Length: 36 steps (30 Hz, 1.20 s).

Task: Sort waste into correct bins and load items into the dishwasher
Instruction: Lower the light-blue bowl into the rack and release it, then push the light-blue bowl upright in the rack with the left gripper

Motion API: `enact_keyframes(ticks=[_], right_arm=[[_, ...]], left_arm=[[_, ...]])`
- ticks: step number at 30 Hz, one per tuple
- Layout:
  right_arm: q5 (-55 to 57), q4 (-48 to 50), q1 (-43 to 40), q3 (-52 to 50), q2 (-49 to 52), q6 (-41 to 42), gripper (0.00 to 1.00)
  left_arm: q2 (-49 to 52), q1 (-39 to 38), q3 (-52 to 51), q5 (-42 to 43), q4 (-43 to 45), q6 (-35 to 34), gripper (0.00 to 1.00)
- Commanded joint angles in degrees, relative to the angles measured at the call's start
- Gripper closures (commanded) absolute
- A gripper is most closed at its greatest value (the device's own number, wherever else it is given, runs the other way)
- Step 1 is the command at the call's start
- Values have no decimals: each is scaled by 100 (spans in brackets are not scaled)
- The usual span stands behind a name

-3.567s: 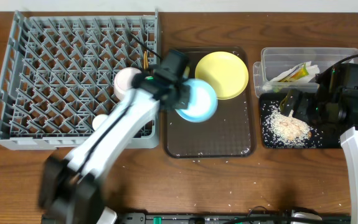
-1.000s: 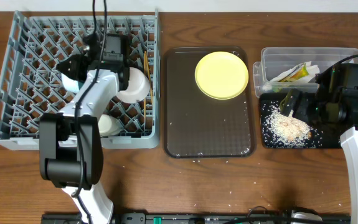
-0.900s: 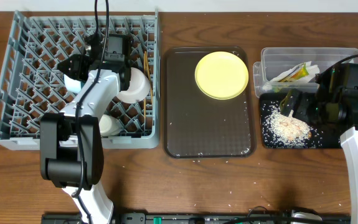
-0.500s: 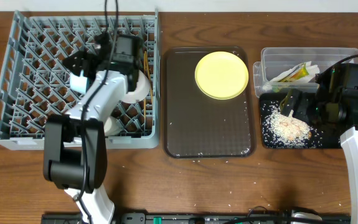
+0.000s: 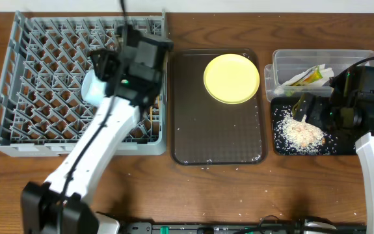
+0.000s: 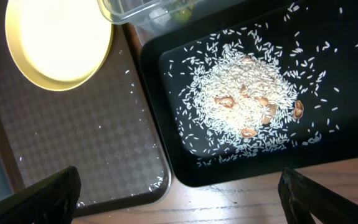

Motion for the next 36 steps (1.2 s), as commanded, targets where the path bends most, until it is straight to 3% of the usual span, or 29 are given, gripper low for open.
enact_keyframes(ticks=[1, 6, 9, 12, 16, 19, 28, 36], right_arm=[[-22, 0, -59, 94, 0, -63, 1], [-22, 2, -59, 94, 0, -63, 1], [-22, 0, -59, 94, 0, -63, 1], [-22, 0, -59, 94, 0, -63, 1], [-22, 0, -59, 94, 0, -63, 1], [-22, 0, -59, 94, 0, -63, 1], [-22, 0, -59, 94, 0, -63, 1], [-22, 0, -59, 94, 0, -63, 1]], left_arm=[[-223, 898, -2, 1510, -684, -1357, 92], [-170, 2306, -4, 4378, -1196, -2028, 92], [-146, 3010, -4, 6030, -1075, -2028, 92], [-39, 3504, -4, 7173, -946, -1812, 93], [247, 3729, -4, 7392, -975, -1742, 92], [588, 3735, -4, 8380, -804, -1567, 92], [964, 3696, -4, 7676, -675, -1528, 92], [973, 3574, -4, 7775, -654, -1346, 92]])
